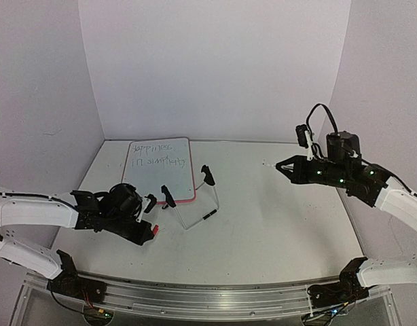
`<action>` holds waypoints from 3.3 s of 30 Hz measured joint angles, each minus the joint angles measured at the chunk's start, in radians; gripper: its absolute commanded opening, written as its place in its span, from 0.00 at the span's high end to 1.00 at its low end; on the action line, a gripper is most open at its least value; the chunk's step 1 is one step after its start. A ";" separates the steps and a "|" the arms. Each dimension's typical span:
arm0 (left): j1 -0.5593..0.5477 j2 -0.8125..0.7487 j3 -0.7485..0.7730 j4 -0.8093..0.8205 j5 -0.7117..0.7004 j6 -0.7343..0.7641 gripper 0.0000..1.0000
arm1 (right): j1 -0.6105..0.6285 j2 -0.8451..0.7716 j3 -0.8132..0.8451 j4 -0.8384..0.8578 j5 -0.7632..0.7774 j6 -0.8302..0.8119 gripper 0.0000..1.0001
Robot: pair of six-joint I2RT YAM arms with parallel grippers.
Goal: Write a sentence on the whiteboard
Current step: Pick up the pen cap from the center of the board, then insert the pen cap into the whiteboard marker.
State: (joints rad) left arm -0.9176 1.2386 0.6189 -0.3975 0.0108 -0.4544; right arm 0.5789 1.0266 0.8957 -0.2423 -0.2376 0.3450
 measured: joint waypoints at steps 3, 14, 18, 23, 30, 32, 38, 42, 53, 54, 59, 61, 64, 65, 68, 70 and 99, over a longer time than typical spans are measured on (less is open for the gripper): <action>0.000 -0.085 0.064 -0.120 -0.029 0.001 1.00 | 0.000 0.032 0.088 -0.085 -0.054 -0.010 1.00; 0.000 -0.152 0.292 -0.294 0.127 0.195 1.00 | 0.000 0.193 0.299 -0.254 -0.403 -0.011 1.00; 0.000 -0.115 0.329 -0.288 0.248 0.277 1.00 | 0.013 0.294 0.306 -0.269 -0.549 0.001 1.00; 0.000 -0.023 0.390 -0.252 0.397 0.349 1.00 | 0.076 0.373 0.307 -0.269 -0.692 0.020 1.00; 0.000 0.030 0.410 -0.203 0.569 0.410 1.00 | 0.116 0.404 0.304 -0.195 -0.847 0.060 1.00; 0.000 0.040 0.419 -0.202 0.616 0.418 1.00 | 0.116 0.406 0.297 -0.158 -0.879 0.080 1.00; 0.000 0.061 0.434 -0.178 0.711 0.428 1.00 | 0.119 0.434 0.287 -0.099 -0.937 0.112 1.00; 0.000 0.064 0.440 -0.173 0.752 0.428 1.00 | 0.128 0.451 0.286 -0.087 -0.958 0.120 1.00; 0.000 0.078 0.441 -0.159 0.784 0.428 1.00 | 0.145 0.474 0.286 -0.079 -0.979 0.124 1.00; 0.000 0.078 0.441 -0.155 0.785 0.428 1.00 | 0.147 0.477 0.286 -0.078 -0.980 0.124 1.00; 0.000 0.078 0.441 -0.141 0.786 0.427 1.00 | 0.153 0.490 0.286 -0.075 -0.984 0.124 1.00; 0.000 0.079 0.441 -0.133 0.791 0.425 1.00 | 0.155 0.493 0.286 -0.072 -0.985 0.124 1.00; 0.000 0.080 0.441 -0.121 0.796 0.423 1.00 | 0.157 0.498 0.286 -0.071 -0.986 0.124 1.00; 0.000 0.081 0.441 -0.120 0.798 0.422 1.00 | 0.158 0.499 0.286 -0.071 -0.987 0.124 1.00; 0.000 0.084 0.441 -0.116 0.799 0.420 1.00 | 0.158 0.503 0.286 -0.067 -0.987 0.124 1.00; 0.000 0.085 0.441 -0.116 0.800 0.420 1.00 | 0.158 0.508 0.286 -0.064 -0.987 0.124 1.00; 0.000 0.099 0.441 -0.108 0.804 0.401 1.00 | 0.168 0.512 0.280 -0.059 -0.989 0.124 1.00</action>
State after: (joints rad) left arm -0.9176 1.3376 1.0603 -0.5056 0.8146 -0.0532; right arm 0.7469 1.5391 1.1755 -0.3016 -1.2265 0.4686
